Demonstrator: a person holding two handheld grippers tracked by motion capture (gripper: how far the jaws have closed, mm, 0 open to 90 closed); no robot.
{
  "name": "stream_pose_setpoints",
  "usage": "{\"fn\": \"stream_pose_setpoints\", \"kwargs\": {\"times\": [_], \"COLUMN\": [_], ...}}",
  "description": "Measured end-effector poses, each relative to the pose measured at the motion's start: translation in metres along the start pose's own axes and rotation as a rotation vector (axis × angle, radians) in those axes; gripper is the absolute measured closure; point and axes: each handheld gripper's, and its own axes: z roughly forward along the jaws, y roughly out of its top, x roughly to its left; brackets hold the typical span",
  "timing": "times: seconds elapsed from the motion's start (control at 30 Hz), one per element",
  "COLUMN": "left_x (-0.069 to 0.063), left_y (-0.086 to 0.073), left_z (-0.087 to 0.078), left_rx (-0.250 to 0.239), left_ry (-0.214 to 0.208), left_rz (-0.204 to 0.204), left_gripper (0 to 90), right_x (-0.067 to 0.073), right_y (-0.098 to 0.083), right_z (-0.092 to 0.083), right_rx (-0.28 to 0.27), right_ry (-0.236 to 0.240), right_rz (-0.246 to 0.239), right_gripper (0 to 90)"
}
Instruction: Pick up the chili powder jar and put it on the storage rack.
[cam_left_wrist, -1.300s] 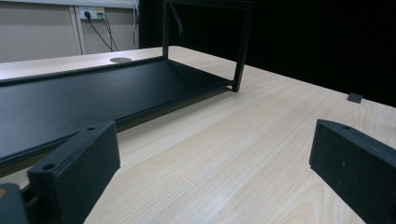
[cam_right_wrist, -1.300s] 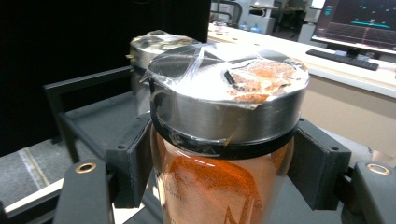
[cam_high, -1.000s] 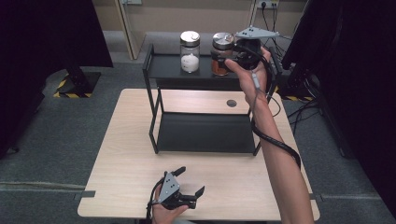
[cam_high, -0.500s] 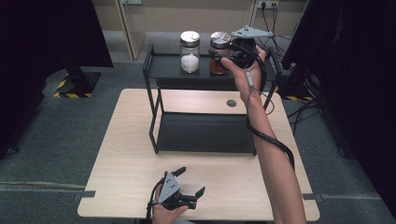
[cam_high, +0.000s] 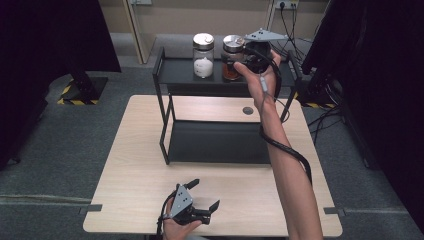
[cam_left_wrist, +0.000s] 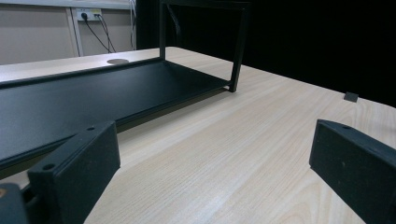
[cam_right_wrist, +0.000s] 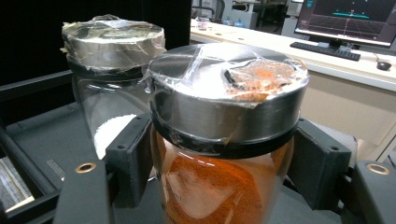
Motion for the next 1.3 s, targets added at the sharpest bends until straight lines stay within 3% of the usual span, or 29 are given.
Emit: {"fn": "stream_pose_setpoints", "kwargs": {"times": [0.23, 0.3, 0.47, 0.6, 0.73, 1.0, 1.17, 1.3], "left_x": [0.000, 0.000, 0.000, 0.000, 0.000, 0.000, 0.000, 0.000], "left_y": [0.000, 0.000, 0.000, 0.000, 0.000, 0.000, 0.000, 0.000], "left_z": [0.000, 0.000, 0.000, 0.000, 0.000, 0.000, 0.000, 0.000], "left_rx": [0.001, 0.000, 0.002, 0.002, 0.003, 0.003, 0.004, 0.002], "left_ry": [0.001, 0.000, 0.001, 0.001, 0.002, 0.004, 0.006, 0.007], "left_rz": [0.001, 0.002, 0.002, 0.003, 0.002, 0.001, 0.001, 0.000], "left_gripper": [1.3, 1.3, 1.3, 1.3, 1.3, 1.3, 1.3, 1.3], "right_x": [-0.001, 0.001, 0.003, 0.004, 0.005, 0.004, 0.002, -0.002], "right_y": [-0.003, -0.003, -0.001, -0.002, -0.005, -0.012, -0.021, -0.032], "right_z": [0.001, 0.000, -0.005, -0.008, -0.011, -0.020, -0.029, -0.037], "right_rx": [-0.009, -0.024, -0.026, -0.022, -0.032, -0.056, -0.085, -0.116], "right_ry": [-0.006, -0.027, -0.034, -0.048, -0.050, -0.034, 0.000, 0.035], "right_rz": [0.011, -0.017, 0.013, 0.049, 0.052, 0.073, 0.075, 0.109], "right_gripper": [29.7, 22.6, 10.5, 4.1, 2.3, 0.8, 0.4, 0.3]}}
